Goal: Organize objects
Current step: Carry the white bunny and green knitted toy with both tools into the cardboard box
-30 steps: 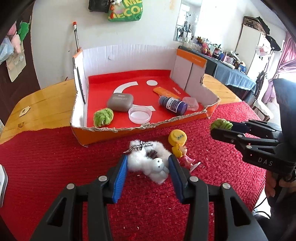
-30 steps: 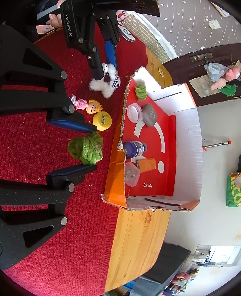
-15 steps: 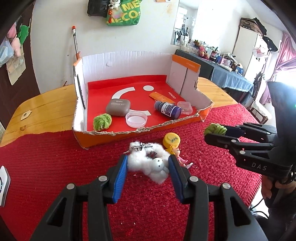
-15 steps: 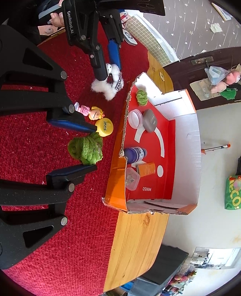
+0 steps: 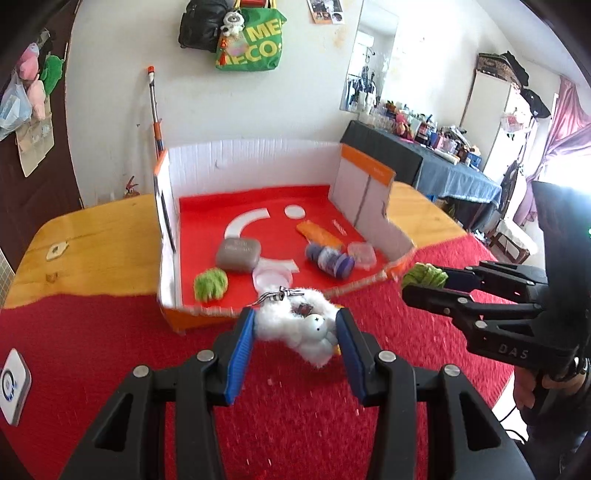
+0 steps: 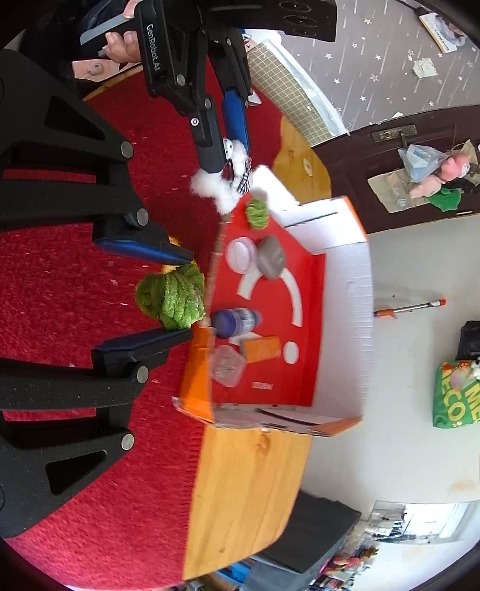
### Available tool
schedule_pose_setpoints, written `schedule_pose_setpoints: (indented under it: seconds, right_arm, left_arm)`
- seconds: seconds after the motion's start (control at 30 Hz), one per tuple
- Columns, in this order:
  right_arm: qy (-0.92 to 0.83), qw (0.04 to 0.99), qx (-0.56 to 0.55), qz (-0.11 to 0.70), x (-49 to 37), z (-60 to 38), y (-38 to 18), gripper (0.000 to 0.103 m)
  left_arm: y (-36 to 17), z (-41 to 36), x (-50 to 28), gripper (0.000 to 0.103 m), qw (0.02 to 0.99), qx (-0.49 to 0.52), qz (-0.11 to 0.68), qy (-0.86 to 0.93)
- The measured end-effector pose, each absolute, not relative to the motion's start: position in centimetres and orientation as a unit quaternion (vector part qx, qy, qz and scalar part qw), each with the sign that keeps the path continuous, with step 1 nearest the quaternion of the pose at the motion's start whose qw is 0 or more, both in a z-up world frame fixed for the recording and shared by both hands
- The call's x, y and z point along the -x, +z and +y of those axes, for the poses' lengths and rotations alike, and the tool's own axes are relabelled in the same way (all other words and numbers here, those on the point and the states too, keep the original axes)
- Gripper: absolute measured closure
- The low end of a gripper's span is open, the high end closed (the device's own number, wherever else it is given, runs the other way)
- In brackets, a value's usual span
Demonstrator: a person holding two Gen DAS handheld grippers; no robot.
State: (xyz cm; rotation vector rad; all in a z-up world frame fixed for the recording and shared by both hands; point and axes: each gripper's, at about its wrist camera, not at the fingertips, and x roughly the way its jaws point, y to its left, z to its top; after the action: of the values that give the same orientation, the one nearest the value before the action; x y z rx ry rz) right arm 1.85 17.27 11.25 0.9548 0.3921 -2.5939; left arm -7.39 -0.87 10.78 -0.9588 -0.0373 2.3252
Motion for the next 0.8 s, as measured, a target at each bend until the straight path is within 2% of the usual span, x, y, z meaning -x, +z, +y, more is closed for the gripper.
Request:
schedule_pose_setpoints:
  seconds: [0.37,0.8]
  right_arm:
    - [-0.915,0.147,-0.336,0.169,6.0,14.8,15.3,0.070]
    - [-0.882,0.081,-0.410,0.217,17.1,12.5,12.8,0.070]
  left_arm:
    - [11.4,3.2,18.0,0.056,0.271,0.385,0.005,0.882]
    - [8.0,6.5,25.8,0.056,0.236,0.443,0.031,0.864]
